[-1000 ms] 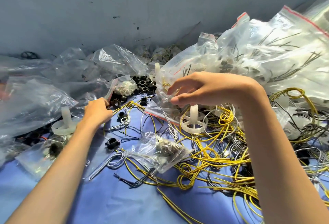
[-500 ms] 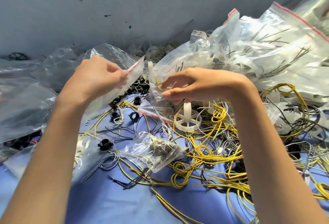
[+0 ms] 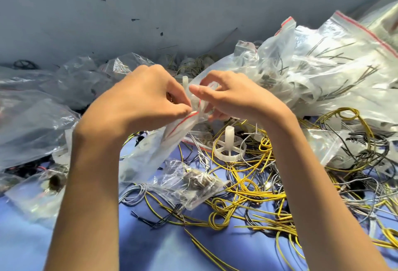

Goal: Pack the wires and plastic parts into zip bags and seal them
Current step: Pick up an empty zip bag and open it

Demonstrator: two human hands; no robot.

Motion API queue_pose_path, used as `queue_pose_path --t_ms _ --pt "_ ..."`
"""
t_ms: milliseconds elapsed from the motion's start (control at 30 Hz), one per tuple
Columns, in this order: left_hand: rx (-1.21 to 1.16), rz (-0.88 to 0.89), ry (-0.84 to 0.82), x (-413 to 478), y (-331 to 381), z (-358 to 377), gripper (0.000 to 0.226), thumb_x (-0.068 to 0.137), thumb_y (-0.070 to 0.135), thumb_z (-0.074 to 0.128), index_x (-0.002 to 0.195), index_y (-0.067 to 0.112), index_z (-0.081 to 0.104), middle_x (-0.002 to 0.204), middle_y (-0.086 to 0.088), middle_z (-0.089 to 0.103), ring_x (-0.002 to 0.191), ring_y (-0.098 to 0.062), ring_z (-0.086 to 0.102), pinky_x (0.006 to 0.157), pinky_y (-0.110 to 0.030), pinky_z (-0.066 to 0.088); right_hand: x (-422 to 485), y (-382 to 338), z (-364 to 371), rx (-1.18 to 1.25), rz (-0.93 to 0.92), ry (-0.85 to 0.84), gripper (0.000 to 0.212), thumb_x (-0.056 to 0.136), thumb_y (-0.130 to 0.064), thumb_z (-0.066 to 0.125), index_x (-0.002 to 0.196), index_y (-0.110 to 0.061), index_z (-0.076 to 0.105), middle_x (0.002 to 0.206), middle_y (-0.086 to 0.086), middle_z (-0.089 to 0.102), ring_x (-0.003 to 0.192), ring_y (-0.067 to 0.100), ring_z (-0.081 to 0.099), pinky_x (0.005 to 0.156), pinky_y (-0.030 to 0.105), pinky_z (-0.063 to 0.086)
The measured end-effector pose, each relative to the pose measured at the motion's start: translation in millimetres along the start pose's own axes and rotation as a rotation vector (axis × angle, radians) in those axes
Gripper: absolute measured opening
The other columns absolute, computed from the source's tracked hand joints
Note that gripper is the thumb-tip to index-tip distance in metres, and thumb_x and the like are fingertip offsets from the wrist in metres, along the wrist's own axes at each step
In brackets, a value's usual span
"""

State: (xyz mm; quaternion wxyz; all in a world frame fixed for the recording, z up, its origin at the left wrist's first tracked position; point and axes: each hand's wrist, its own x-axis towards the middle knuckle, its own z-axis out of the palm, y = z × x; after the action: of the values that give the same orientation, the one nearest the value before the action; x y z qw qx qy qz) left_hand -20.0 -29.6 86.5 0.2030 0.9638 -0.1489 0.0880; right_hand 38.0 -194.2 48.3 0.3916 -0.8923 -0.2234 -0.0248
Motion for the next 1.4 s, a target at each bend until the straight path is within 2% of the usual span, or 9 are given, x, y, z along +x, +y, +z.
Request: queue_pose_path --t_ms 233,400,500,633,733,833,933,1200,1400 --pt "0.089 -0.07 0.059 1 1 6 0.034 0.072 0.012 0.056 0.063 0.044 0.062 0.068 0.013 0.059 0.075 -0.022 0.057 0.078 -0.039 0.052 1 2 1 -0.067 -0.008 -0.02 0.031 0.083 -0.029 0.065 0.109 -0.019 0.051 0.074 -0.005 0.069 0.062 0.004 0.061 0.063 0.027 0.049" --pt "0.121 -0.175 0.096 1 -11 1 0.046 0.074 0.003 0.046 0.077 0.044 0.067 0.099 0.004 0.066 0.101 -0.027 0.057 0.092 -0.04 0.048 1 13 -2 -0.216 0.048 -0.146 0.075 0.077 -0.01 0.064 0.142 -0.022 0.029 0.088 -0.001 0.059 0.076 0.017 0.053 0.066 0.028 0.041" --pt "0.096 -0.209 0.199 -1 -20 -2 0.046 0.078 0.001 0.048 0.095 0.035 0.072 0.088 0.005 0.066 0.077 -0.016 0.053 0.08 -0.027 0.043 -1 21 -10 -0.225 0.128 -0.233 0.077 0.08 -0.008 0.062 0.147 -0.023 0.027 0.094 -0.001 0.062 0.074 0.015 0.055 0.068 0.028 0.045" --pt "0.08 -0.226 0.192 -3 -23 -1 0.04 0.076 0.003 0.055 0.095 0.035 0.071 0.066 0.016 0.047 0.06 0.001 0.042 0.065 -0.025 0.03 -2 29 -22 -0.188 0.086 -0.252 0.057 0.077 -0.035 0.072 0.129 -0.031 0.05 0.075 -0.01 0.062 0.059 -0.001 0.055 0.061 0.022 0.04" --pt "0.118 -0.252 0.138 0 -24 2 0.04 0.074 0.005 0.059 0.097 0.036 0.069 0.067 0.016 0.048 0.062 -0.001 0.044 0.067 -0.025 0.032 -5 31 -25 -0.278 0.092 -0.313 0.068 0.07 -0.063 0.065 0.13 -0.034 0.05 0.09 -0.018 0.064 0.073 -0.01 0.057 0.066 0.019 0.041" --pt "0.131 -0.263 0.083 1 -26 5 0.038 0.073 0.01 0.062 0.096 0.041 0.066 0.066 0.015 0.047 0.065 -0.01 0.046 0.069 -0.026 0.034 -5 37 -24 -0.379 0.118 -0.338 0.063 0.078 -0.056 0.066 0.134 -0.032 0.05 0.111 -0.012 0.066 0.09 0.006 0.064 0.076 0.022 0.045" --pt "0.128 -0.262 0.07 3 -28 6 0.036 0.074 0.014 0.064 0.093 0.045 0.065 0.064 0.014 0.046 0.062 0.003 0.042 0.069 -0.026 0.034 -3 41 -18 -0.509 0.173 -0.36 0.055 0.085 -0.041 0.067 0.136 -0.032 0.049 0.124 -0.005 0.064 0.106 0.015 0.061 0.086 0.024 0.043" --pt "0.153 -0.243 -0.035 6 -26 15 0.033 0.074 0.023 0.066 0.102 0.04 0.069 0.07 0.016 0.054 0.072 -0.015 0.053 0.068 -0.025 0.037 2 46 -7 -0.538 0.145 -0.371 0.021 0.08 -0.028 0.074 0.099 -0.027 0.068 0.101 -0.004 0.071 0.081 0.011 0.057 0.056 0.014 0.037" --pt "0.158 -0.205 -0.081 10 -25 23 0.036 0.073 0.023 0.065 0.102 0.045 0.068 0.082 0.007 0.055 0.088 -0.02 0.055 0.089 -0.033 0.049 3 47 -5 -0.444 0.034 -0.245 0.015 0.072 -0.014 0.074 0.085 -0.022 0.073 0.068 -0.017 0.062 0.054 -0.011 0.05 0.047 0.008 0.037"
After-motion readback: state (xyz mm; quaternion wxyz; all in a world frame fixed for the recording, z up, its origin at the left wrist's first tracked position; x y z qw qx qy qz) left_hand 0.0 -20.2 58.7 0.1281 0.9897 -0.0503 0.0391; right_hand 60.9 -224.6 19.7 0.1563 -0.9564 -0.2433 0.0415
